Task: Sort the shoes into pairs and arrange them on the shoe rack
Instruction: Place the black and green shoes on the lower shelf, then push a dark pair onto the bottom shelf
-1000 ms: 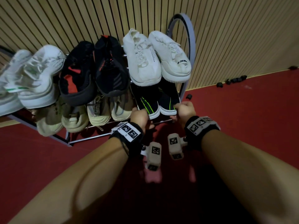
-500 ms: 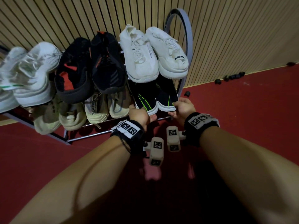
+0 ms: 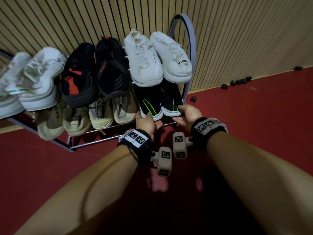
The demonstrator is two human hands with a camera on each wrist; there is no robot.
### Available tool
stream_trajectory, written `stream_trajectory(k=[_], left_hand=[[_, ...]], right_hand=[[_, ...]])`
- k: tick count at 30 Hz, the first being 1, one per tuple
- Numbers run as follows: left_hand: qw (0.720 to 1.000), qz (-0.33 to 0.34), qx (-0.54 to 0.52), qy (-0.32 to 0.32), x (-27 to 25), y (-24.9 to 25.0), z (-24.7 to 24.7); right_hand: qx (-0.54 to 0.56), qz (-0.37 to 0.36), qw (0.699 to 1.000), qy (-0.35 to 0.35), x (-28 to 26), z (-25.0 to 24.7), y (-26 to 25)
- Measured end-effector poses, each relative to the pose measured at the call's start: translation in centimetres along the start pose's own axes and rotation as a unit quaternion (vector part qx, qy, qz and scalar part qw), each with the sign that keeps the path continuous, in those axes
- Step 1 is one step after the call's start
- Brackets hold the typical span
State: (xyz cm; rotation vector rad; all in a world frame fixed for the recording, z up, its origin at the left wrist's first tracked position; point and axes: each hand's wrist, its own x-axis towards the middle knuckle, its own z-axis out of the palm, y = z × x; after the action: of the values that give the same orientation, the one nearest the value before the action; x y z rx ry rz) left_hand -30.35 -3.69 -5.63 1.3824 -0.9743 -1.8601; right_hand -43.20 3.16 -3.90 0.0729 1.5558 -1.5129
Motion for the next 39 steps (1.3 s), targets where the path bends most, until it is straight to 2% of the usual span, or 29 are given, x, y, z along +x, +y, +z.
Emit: stream_trajectory(k=[8,12,16,18,23,27,30,32,34,39], left_hand=[[0.994,-0.042,0.105,0.005,-4.0,-2.7,0.8],[0.986,-0.074,0.14,-0.052,-7.0,-4.2,3.3],[0.971,-0.098,0.179,-0.126,-9.2,-7.9,6.6],[0.961,-0.116,0.204,-0.149,-10.4,-9.7,8.1],[0.909,-0.137,0.321,-0.228,-14.4,-14.0,11.9],[0.884,-0.156,0.379,-0.224,-16.2,-18.2,13.6],[0.861,-0.191,0.414,-0.224,-16.8,-20.9,13.7],[0.859,-0.191,0.426,-0.211,-17.0,-22.2,13.7],[0.855,-0.164,0.445,-0.209,-16.9,-23.4,13.7],[0.83,-0.092,0.514,-0.198,-16.1,-24.7,13.5]], right_hand=[[-0.104,0.02,0.994,-0.036,-3.7,-3.8,0.5],[-0.087,0.056,0.994,-0.025,-5.4,-9.0,0.6],[-0.086,0.079,0.993,0.034,-6.9,-16.9,0.7],[-0.073,0.084,0.991,0.069,-7.7,-21.3,0.9],[-0.062,0.11,0.98,0.151,-9.9,-31.0,3.0],[-0.096,0.129,0.968,0.194,-10.9,-36.1,5.2],[-0.132,0.113,0.962,0.21,-11.0,-39.3,6.6],[-0.169,0.102,0.951,0.24,-11.0,-40.9,7.2],[-0.196,0.097,0.94,0.264,-11.3,-42.2,7.9],[-0.245,0.108,0.929,0.255,-10.9,-43.6,9.2]])
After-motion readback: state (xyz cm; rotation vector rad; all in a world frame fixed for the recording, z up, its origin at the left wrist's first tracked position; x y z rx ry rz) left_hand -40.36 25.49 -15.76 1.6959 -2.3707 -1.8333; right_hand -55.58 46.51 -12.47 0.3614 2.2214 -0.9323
